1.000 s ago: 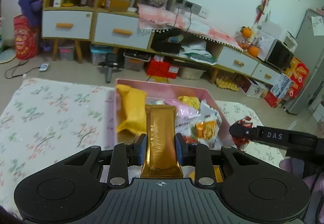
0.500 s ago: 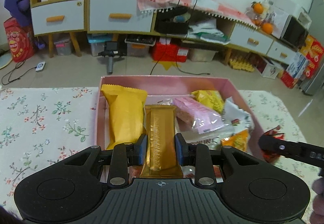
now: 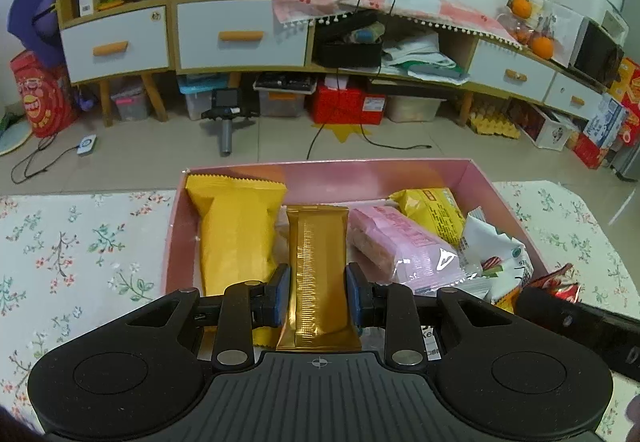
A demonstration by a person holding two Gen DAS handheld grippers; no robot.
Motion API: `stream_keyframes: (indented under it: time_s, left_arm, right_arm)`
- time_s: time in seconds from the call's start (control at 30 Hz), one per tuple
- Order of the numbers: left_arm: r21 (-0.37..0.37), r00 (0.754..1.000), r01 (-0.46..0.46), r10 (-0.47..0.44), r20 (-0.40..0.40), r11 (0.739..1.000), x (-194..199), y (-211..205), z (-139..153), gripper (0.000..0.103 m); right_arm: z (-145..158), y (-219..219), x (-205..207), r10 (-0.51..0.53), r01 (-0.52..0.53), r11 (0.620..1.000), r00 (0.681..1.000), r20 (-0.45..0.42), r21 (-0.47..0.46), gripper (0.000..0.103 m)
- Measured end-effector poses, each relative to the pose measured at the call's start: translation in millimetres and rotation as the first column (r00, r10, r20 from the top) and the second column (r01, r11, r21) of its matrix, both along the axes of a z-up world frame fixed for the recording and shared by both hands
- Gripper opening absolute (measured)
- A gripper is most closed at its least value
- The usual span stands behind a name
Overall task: Organize snacks
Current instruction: 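Carry both packs into the pink box and open both grippers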
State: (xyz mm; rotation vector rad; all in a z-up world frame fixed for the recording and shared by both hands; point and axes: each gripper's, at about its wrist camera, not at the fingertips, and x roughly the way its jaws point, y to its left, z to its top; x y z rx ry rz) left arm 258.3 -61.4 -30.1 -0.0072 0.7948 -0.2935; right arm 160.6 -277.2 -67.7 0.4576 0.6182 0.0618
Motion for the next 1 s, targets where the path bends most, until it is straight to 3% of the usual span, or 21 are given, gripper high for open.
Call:
stream_keyframes:
  time_s: [0.17,0.3,0.4,0.57,0.67,1.0]
  left_arm:
    - [0.024,0.999,0.01,-0.01,0.032,1.0,-8,-6,6,0.031]
    - [0.032,0.999,0.03,-0.031,0.033,0.999,-14,-10,13,0.037]
    - [0.038,0.998,0.037,-0.039,0.045,0.999,-21,-9,19,0.058]
    - [0.045,0.997,0.049,-0.052,0.053,0.998,-35,-5,27,0.075]
    - [0.034,0.998,0.043,-0.045,0.05,0.999,-45,1,29,0.084]
    - [0.065,0.998,0.044,-0.047,0.045,0.997,-86,16,31,0.094]
  right_arm:
    - [-3,4,0,0.006,-0.006,0.999,1.0,0.004,-0.05,0.0]
    - [2,3,-1,0.007,-0.007,0.999,1.0,0.008,-0.04,0.009]
    - [6,0,-4,-0.002,0.002,0.999,1.0,0.011,-0.038,0.027]
    - [9,-9,-11,-0.015,0.014,1.0,1.0,0.024,0.007,0.034]
    - [13,-11,-16,-0.026,0.026,1.0,0.999,0.033,0.016,0.046]
    - [21,-10,-32,-0.011,0.012,0.999,1.0,0.012,-0.04,0.062]
